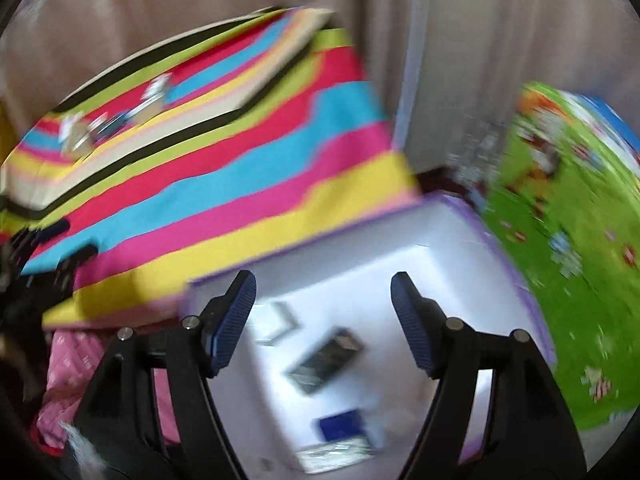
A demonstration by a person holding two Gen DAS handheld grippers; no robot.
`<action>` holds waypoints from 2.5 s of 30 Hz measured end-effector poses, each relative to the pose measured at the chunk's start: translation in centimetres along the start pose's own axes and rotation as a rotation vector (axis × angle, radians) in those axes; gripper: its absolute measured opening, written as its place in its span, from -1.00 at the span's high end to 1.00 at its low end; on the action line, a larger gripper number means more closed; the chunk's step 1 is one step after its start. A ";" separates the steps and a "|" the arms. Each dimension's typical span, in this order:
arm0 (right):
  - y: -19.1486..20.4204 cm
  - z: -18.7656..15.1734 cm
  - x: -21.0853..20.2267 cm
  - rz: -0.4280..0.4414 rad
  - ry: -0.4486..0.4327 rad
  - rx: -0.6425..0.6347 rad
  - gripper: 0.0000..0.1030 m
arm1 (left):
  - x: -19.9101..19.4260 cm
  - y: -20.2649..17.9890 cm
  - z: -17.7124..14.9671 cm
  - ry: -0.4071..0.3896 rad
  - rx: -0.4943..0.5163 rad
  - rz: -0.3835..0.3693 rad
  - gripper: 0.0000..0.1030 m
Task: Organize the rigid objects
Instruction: 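Open both tools to drop the boxes into the storage box, then move both open tools back over the boxes on the cloth, then grasp the white S-logo box with the right tool while the left tool grasps the white-red medicine box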
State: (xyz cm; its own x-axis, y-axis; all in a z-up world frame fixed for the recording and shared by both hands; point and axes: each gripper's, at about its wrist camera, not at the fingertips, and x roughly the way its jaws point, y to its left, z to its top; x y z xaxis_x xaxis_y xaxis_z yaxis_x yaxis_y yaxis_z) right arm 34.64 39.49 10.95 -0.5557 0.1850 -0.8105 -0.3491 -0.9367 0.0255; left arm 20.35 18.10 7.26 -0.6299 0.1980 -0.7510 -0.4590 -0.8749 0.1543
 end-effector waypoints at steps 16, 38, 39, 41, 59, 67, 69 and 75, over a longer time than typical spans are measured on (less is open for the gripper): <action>20.3 10.6 13.8 0.324 0.105 -0.068 -0.45 | 6.5 23.6 -3.0 0.034 -0.390 0.401 -0.50; 32.6 29.9 31.3 0.135 0.141 0.326 -0.45 | 7.9 28.3 -5.6 -0.014 -0.671 0.101 -0.69; 33.5 29.7 31.8 0.089 0.163 0.282 -0.45 | 7.8 28.3 -5.6 -0.016 -0.673 0.099 -0.70; 34.6 29.3 31.6 0.055 0.151 0.210 -0.45 | 7.9 28.3 -5.6 -0.019 -0.676 0.095 -0.71; 27.7 21.0 24.7 0.210 0.070 -0.331 0.09 | 8.2 28.2 -5.6 -0.013 -0.669 0.104 -0.72; 28.3 20.7 25.9 0.192 -0.007 -0.341 0.05 | 8.6 27.8 -5.2 0.018 -0.628 0.124 -0.79; 28.0 20.6 26.1 0.191 -0.034 -0.330 0.11 | 8.9 27.2 -4.7 0.054 -0.593 0.157 -0.80; 28.1 20.3 25.6 0.172 -0.052 -0.316 0.11 | 10.9 23.4 0.2 0.139 -0.386 0.187 -0.81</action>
State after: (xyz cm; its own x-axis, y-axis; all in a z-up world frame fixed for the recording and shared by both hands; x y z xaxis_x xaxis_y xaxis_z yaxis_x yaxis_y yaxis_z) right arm -4.75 23.99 2.78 -0.6268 0.0237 -0.7788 -0.0009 -0.9996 -0.0297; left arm 2.64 -0.14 2.85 -0.5778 -0.0169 -0.8160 -0.0614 -0.9961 0.0641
